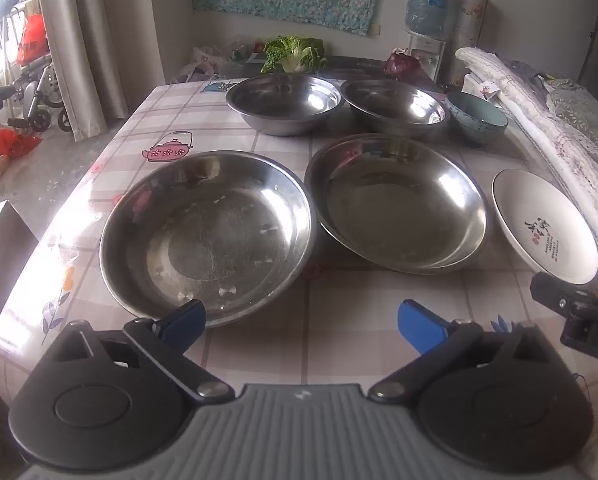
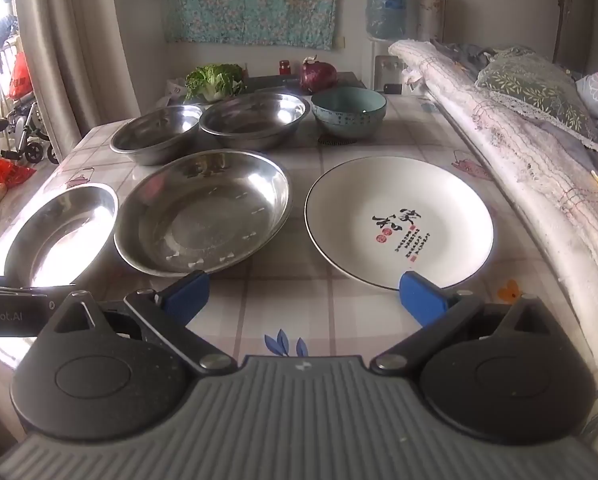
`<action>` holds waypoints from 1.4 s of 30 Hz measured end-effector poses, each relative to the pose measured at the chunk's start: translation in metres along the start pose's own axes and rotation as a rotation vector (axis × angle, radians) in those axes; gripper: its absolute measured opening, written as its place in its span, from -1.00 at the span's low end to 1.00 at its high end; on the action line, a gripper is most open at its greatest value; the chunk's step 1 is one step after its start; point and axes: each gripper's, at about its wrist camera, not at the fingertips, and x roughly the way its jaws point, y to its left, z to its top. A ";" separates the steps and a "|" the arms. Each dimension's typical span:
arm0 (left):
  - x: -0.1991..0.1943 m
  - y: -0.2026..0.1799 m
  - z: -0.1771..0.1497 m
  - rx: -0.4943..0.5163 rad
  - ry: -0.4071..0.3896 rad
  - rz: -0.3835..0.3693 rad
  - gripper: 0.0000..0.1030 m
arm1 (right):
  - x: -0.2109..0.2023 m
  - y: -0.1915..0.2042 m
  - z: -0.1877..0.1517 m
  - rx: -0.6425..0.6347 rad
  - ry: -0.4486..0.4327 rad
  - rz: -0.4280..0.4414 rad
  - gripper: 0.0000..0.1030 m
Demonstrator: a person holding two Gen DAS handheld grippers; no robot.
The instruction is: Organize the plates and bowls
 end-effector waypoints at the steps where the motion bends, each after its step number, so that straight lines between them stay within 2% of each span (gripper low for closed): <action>1: 0.000 0.000 0.000 0.000 0.001 -0.001 1.00 | -0.004 -0.002 -0.003 0.004 0.003 0.002 0.98; 3: 0.000 0.001 0.000 0.000 0.001 -0.002 1.00 | 0.003 0.010 -0.004 -0.004 0.010 -0.015 0.98; 42: -0.009 0.006 -0.008 -0.006 0.024 -0.001 1.00 | -0.003 0.018 -0.005 -0.046 0.022 -0.025 0.98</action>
